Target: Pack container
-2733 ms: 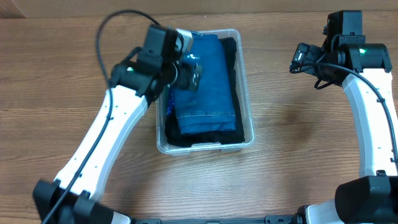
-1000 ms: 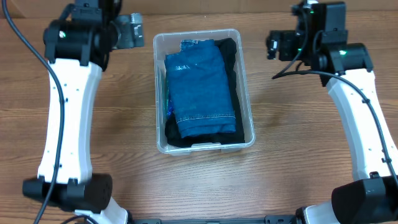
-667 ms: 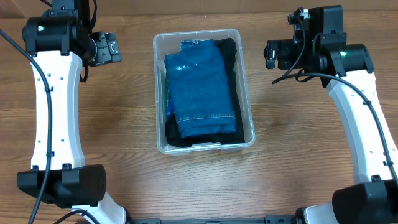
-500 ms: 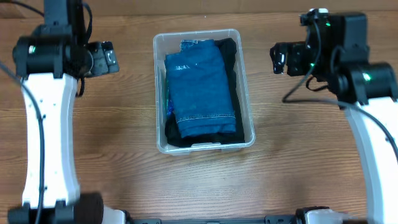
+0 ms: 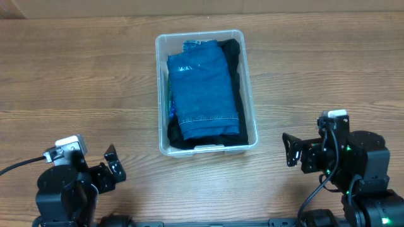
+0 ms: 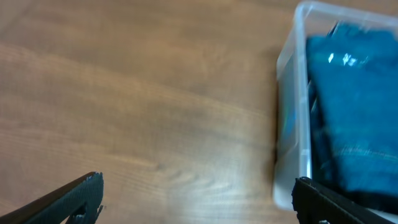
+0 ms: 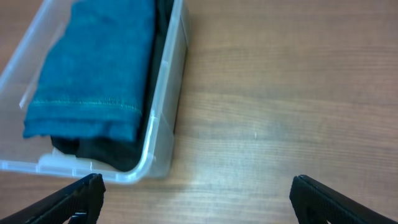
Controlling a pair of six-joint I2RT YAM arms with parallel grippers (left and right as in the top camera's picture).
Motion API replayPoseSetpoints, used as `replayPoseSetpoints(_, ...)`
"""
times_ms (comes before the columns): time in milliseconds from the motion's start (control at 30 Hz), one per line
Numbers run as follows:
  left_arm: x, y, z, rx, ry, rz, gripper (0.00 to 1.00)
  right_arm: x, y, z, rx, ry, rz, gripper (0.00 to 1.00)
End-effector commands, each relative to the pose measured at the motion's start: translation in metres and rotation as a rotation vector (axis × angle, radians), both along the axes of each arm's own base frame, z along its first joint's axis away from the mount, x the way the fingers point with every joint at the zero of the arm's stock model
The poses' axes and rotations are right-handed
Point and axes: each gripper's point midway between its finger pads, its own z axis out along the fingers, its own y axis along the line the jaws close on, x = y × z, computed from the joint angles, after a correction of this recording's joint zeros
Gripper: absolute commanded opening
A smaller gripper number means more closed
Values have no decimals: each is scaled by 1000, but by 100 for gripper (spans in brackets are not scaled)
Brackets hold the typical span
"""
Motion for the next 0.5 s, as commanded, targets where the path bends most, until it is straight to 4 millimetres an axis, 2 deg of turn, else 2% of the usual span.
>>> replayPoseSetpoints(0,-12,-1,-16,-16,74,5,100,-6,-1,-7,-3,36,-2,100)
replayPoseSetpoints(100,-19,-1,-24,-17,116,5,100,-6,-1,-8,-3,37,-2,100)
replayPoseSetpoints(300,-19,-1,-24,-17,116,5,100,-5,-2,-8,-9,35,-8,100)
replayPoseSetpoints(467,-19,-1,-24,-17,116,5,100,-8,-17,7,-43,-159,-73,100)
